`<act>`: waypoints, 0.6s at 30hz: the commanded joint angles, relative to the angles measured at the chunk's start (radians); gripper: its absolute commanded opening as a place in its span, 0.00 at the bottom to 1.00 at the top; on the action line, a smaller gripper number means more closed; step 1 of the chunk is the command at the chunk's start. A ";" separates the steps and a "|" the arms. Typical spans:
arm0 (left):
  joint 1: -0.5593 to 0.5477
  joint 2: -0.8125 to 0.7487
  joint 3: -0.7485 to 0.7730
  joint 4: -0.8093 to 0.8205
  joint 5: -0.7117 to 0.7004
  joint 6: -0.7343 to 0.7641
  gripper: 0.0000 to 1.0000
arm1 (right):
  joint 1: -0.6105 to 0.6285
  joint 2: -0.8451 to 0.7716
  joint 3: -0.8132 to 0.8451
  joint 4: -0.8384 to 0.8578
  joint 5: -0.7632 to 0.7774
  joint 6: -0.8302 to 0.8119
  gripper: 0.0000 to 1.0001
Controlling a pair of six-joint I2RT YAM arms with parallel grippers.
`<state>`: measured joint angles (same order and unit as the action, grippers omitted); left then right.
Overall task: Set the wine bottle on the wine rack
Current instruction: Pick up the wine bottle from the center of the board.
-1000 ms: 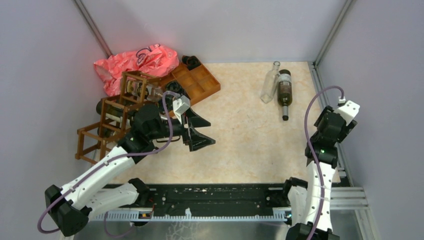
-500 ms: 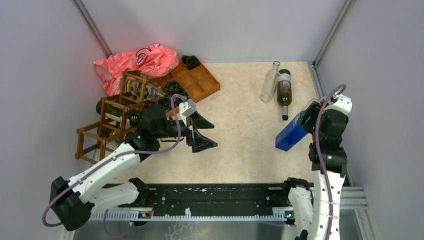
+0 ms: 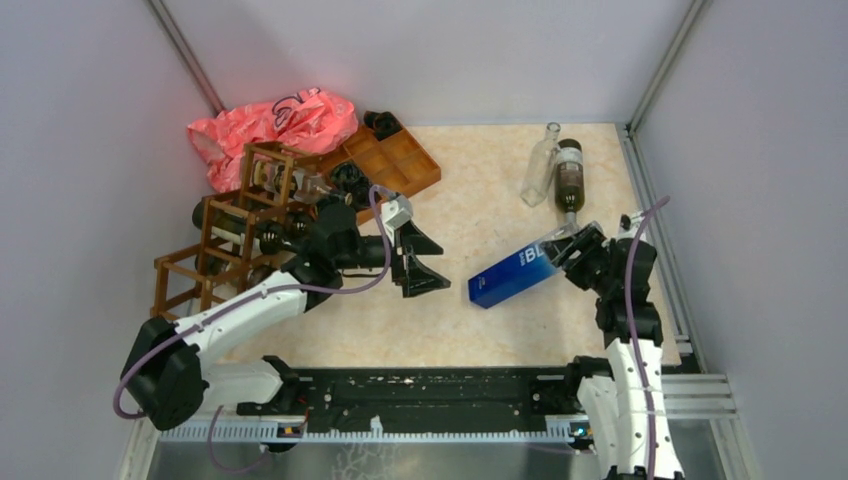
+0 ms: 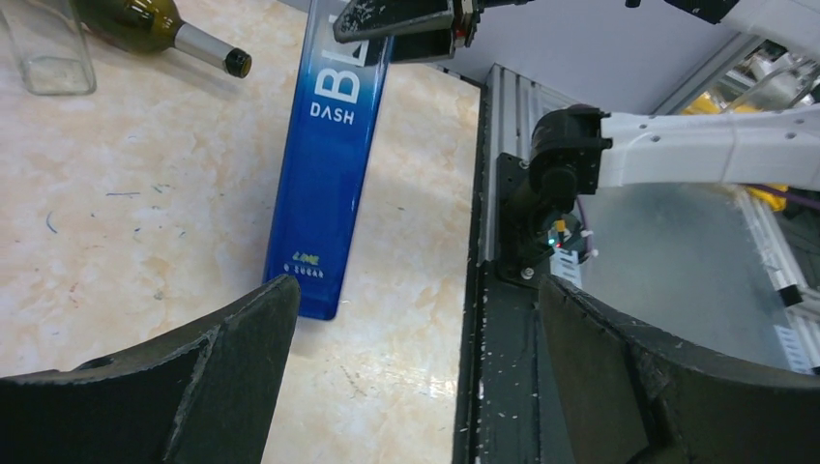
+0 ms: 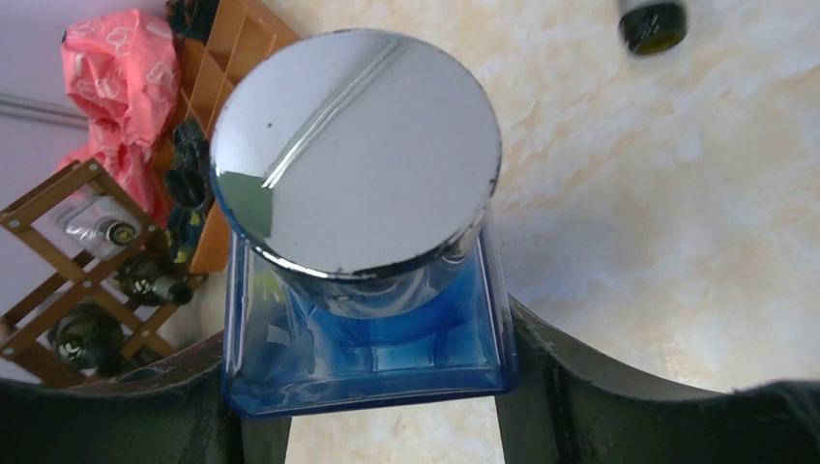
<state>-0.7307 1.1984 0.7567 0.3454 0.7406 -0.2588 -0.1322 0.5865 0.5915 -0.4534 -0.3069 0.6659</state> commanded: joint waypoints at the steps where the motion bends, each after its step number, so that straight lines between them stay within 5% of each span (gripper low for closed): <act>1: -0.009 0.046 -0.011 0.061 -0.011 0.119 0.99 | 0.017 -0.045 -0.044 0.360 -0.152 0.215 0.00; 8: -0.009 0.150 0.010 0.022 0.108 0.415 0.99 | 0.026 -0.055 -0.194 0.613 -0.229 0.398 0.00; 18: -0.055 0.275 0.070 -0.009 -0.048 0.592 0.99 | 0.029 -0.074 -0.418 0.988 -0.297 0.591 0.00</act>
<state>-0.7456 1.4460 0.7780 0.3347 0.7685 0.2104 -0.1131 0.5545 0.2001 0.1364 -0.5190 1.0660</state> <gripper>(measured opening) 0.987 0.611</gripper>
